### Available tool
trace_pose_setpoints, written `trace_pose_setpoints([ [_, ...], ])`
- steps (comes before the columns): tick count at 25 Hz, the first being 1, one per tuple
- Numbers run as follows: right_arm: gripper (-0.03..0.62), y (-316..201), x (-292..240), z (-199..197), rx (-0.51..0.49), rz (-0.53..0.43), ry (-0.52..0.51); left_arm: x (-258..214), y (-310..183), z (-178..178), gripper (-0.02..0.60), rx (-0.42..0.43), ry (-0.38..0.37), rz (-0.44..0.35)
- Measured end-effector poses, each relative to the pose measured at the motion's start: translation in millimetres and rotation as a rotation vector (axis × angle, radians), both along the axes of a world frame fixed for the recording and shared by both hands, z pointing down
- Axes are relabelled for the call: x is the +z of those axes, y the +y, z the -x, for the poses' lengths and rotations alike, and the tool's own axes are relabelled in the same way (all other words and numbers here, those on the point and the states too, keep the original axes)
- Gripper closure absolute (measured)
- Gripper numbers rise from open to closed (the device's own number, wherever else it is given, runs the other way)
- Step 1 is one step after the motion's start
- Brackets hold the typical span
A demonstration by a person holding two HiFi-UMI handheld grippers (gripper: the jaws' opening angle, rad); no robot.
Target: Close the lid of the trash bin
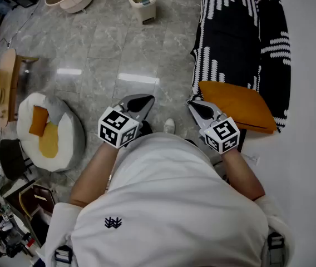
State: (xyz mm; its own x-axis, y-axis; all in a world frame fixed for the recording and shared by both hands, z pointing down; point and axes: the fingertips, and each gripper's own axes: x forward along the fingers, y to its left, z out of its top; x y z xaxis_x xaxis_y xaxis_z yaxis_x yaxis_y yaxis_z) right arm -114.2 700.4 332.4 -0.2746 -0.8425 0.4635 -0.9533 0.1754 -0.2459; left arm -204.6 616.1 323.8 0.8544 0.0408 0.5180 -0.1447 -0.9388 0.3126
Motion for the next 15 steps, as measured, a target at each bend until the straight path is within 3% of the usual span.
trace_pose_setpoints([
  [8,0.595,0.3,3.6,-5.5,-0.023,-0.002,-0.009,-2.1,0.1,-9.8,0.529,-0.028,0.004,-0.004],
  [15,0.595,-35.6,16.8,-24.1,-0.033,0.024,-0.023,8.9,-40.5,-19.7,0.529,-0.059,0.004,0.015],
])
